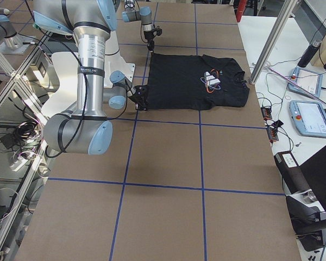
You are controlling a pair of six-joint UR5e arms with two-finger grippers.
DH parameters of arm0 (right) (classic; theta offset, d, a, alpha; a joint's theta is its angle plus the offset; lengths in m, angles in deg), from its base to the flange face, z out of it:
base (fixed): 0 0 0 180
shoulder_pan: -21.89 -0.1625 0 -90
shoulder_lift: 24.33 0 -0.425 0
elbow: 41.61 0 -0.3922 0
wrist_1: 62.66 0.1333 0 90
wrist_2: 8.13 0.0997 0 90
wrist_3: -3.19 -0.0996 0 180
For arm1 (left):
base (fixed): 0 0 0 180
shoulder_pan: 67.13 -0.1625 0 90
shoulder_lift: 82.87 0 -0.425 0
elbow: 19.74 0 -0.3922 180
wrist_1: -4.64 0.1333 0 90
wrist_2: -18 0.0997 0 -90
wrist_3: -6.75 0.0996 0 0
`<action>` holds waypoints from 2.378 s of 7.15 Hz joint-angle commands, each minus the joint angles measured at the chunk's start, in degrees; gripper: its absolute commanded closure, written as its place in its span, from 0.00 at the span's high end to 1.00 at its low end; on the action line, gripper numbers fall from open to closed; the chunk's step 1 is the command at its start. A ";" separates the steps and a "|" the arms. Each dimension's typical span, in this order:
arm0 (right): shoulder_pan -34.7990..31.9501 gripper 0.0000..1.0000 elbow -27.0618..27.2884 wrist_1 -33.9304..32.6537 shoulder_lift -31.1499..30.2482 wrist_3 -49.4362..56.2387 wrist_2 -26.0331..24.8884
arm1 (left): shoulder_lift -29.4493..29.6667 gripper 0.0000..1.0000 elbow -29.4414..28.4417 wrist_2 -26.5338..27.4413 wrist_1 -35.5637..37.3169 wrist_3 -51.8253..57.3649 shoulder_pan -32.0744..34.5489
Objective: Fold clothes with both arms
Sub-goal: 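Grasp the hem corners with the left and right grippers, then lift the hem and carry it over the shirt toward the collar with both grippers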
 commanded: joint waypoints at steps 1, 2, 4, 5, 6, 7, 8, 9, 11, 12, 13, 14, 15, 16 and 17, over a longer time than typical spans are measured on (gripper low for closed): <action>0.25 0.36 0.13 0.00 0.00 -0.08 -0.19 | 0.00 0.00 0.00 -0.09 0.00 0.00 0.00; 0.16 0.24 0.22 0.00 -0.08 -0.08 -0.10 | 0.00 0.00 0.00 -0.09 0.00 0.00 0.00; 0.16 0.00 0.39 0.00 -0.17 -0.08 -0.10 | 0.00 0.00 0.00 -0.09 0.09 0.09 0.00; -0.01 0.00 1.35 0.00 -0.26 0.10 0.25 | -0.09 0.00 1.13 -0.87 0.17 0.78 0.52; -0.89 0.00 5.97 -0.09 -1.57 0.27 2.25 | -0.17 0.00 5.84 -4.71 4.53 5.40 1.83; -5.77 0.00 11.07 -0.17 -4.19 0.79 10.80 | 0.26 0.00 12.85 -9.79 13.97 9.28 4.72; -8.95 0.00 15.64 -0.26 -7.17 1.84 20.63 | 0.00 0.00 18.84 -13.84 19.02 14.01 5.88; -8.46 0.00 19.78 -0.18 -9.47 6.12 24.38 | -0.17 0.00 21.77 -16.50 20.90 15.02 6.50; -0.77 0.00 26.37 -0.09 -13.94 6.95 28.63 | -5.41 0.00 30.45 -19.31 21.36 15.12 4.07; 4.15 0.00 30.07 -0.17 -15.89 6.95 28.73 | -8.15 0.00 35.28 -19.77 21.36 15.03 -0.66; 4.64 0.00 30.36 -0.18 -15.73 6.87 28.47 | -8.96 0.00 37.16 -19.77 21.36 14.94 -2.01; 2.73 0.00 30.19 -0.26 -15.47 6.86 27.16 | -8.01 0.00 35.53 -19.43 22.23 14.77 -1.76; -1.38 0.00 29.32 -0.35 -14.60 6.86 26.27 | -5.65 0.00 31.68 -19.07 22.32 14.85 0.24; -6.99 0.00 25.74 -0.44 -11.19 6.86 26.27 | 0.47 0.00 23.64 -18.72 22.24 15.11 6.61; -12.79 0.00 20.40 -0.44 -7.16 6.86 26.27 | 6.53 0.00 16.42 -15.59 22.24 15.20 11.29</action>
